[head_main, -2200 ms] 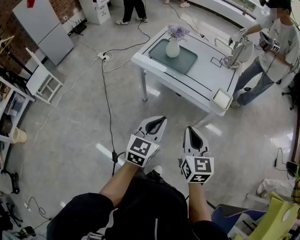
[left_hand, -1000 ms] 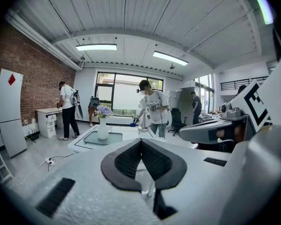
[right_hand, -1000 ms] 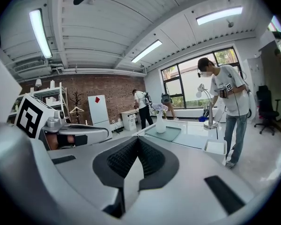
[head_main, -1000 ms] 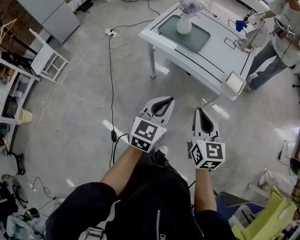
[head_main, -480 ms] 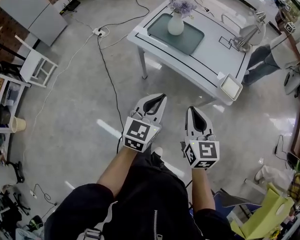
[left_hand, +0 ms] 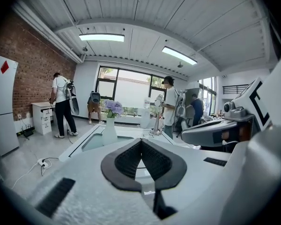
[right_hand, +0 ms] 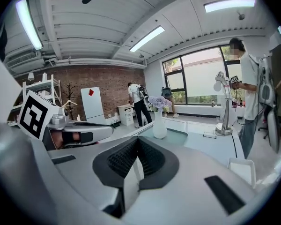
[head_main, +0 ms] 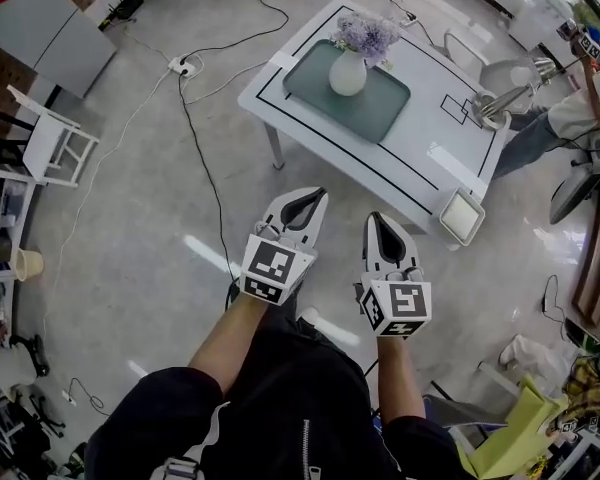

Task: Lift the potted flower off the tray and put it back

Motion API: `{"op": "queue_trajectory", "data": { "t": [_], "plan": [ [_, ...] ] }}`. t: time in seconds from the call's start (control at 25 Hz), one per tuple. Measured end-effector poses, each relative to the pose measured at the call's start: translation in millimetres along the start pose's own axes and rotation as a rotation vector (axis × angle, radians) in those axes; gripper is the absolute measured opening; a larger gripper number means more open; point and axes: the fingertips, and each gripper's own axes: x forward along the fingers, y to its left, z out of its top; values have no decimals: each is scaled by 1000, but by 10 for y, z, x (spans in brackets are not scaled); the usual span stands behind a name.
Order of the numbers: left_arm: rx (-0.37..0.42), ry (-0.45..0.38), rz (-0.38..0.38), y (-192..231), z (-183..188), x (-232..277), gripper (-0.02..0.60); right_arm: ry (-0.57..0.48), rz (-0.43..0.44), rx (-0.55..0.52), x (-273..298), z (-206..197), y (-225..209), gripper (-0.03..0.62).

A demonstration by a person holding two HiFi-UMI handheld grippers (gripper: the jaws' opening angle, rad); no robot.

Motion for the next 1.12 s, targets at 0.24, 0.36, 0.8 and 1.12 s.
{"op": "queue_trajectory", "data": {
  "t": [0.24,0.36,0.8,1.12],
  "plan": [
    [-6,20,-18,533,120,549,6,22,-25,7,679,209,-244,6],
    [-11,28,-23,763,156,748,6,31,-30,6,967,287,-321,6],
    [-4,41,-51,1107,240,1275,6,28,-53,3,1516,514,-582,6],
    [-9,64,-51,974,249,1585,6,21,-22,1,1635,588,-838,6]
  ]
}}
